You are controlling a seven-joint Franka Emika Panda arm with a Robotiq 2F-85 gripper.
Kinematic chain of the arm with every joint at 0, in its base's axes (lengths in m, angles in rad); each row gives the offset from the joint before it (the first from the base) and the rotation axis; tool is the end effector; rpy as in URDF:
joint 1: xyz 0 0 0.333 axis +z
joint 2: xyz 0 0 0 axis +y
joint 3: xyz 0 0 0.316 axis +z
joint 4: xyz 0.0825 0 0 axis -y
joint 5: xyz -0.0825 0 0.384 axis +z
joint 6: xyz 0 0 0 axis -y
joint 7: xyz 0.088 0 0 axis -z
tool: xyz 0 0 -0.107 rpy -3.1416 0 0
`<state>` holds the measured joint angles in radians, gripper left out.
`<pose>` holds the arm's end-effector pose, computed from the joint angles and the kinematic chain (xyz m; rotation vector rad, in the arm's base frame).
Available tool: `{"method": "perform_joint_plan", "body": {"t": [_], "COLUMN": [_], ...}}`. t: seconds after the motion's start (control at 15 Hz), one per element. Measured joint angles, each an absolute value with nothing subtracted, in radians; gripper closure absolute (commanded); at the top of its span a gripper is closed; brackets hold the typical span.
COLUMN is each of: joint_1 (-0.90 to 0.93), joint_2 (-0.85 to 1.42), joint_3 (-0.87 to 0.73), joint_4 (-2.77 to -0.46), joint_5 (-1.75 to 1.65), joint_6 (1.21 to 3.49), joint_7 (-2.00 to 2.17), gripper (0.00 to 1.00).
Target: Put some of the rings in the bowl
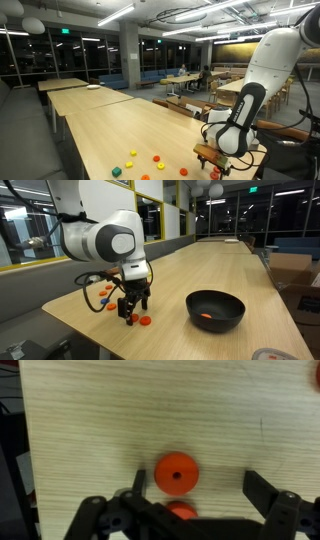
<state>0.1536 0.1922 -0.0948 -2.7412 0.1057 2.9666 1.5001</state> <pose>0.3926 0.0136 0.1652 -2.2332 2.1721 -0.0364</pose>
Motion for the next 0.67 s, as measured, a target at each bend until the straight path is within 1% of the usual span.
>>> {"method": "perform_joint_plan", "body": {"t": [0.07,0.13,0.2,0.27,0.53,0.67], "joint_1": [0.154,0.155,0.155,0.155,0.156,0.156], "joint_2": [0.192,0.192,0.192,0.192,0.180,0.174], "joint_3": [-0.096,-0.096,-0.096,-0.096,-0.096,-0.096], "joint_4": [-2.741,-2.741,-2.741,-2.741,-2.741,-2.741], "joint_5": [0.105,0.105,0.105,0.105,0.103,0.102], "joint_6": [2.968,2.970,2.970,2.970,2.970,2.970], "joint_7": [1.500,1.500,1.500,1.500,1.500,1.500], "gripper": [0.00,0.25,0.28,0.34,0.66,0.79]}}
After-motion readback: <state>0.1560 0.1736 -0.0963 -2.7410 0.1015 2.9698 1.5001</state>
